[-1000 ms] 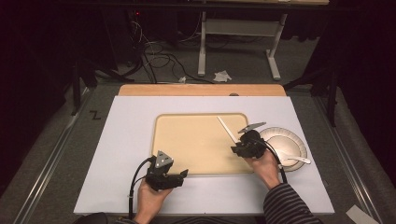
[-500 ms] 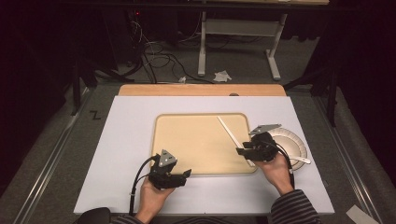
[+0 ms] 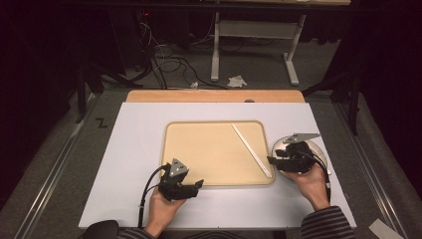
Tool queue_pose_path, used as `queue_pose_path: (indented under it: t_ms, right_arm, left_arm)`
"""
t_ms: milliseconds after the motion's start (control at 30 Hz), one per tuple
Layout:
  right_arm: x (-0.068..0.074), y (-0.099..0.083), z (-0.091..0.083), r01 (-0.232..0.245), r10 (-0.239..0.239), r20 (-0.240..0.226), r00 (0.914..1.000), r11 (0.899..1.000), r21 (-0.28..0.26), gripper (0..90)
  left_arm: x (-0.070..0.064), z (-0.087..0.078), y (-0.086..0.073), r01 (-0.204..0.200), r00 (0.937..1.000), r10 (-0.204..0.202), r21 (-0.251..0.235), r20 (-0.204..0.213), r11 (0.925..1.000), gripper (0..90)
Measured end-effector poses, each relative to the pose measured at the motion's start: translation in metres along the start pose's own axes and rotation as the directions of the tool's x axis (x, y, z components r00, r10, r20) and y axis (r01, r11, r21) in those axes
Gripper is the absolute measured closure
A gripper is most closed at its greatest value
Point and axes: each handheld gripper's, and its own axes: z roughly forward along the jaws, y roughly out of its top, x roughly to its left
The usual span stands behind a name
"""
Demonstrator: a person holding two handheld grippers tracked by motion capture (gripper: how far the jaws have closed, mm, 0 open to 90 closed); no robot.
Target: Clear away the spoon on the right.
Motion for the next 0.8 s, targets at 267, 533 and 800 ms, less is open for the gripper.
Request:
queue_pose_path:
  t_ms: [267, 533, 800]
  right_arm:
    - [-0.01, -0.008, -0.018, -0.009, 0.009, 0.03, 0.9995, 1.0, -0.024, 53.9]
    - [-0.026, -0.018, -0.037, -0.02, 0.021, 0.083, 0.9963, 1.0, -0.019, 54.1]
    - [-0.047, -0.032, -0.057, -0.027, 0.029, 0.135, 0.9904, 1.0, -0.015, 53.8]
  left_arm:
    - [0.003, 0.003, 0.001, -0.013, 0.9999, 0.013, 0.001, -0.008, 0.9999, 33.1]
    - [0.003, 0.002, 0.001, -0.013, 0.9999, 0.013, 0.003, -0.01, 0.9999, 33.1]
    - [0.001, 0.001, 0.001, -0.011, 0.9998, 0.01, -0.011, -0.017, 0.9999, 33.2]
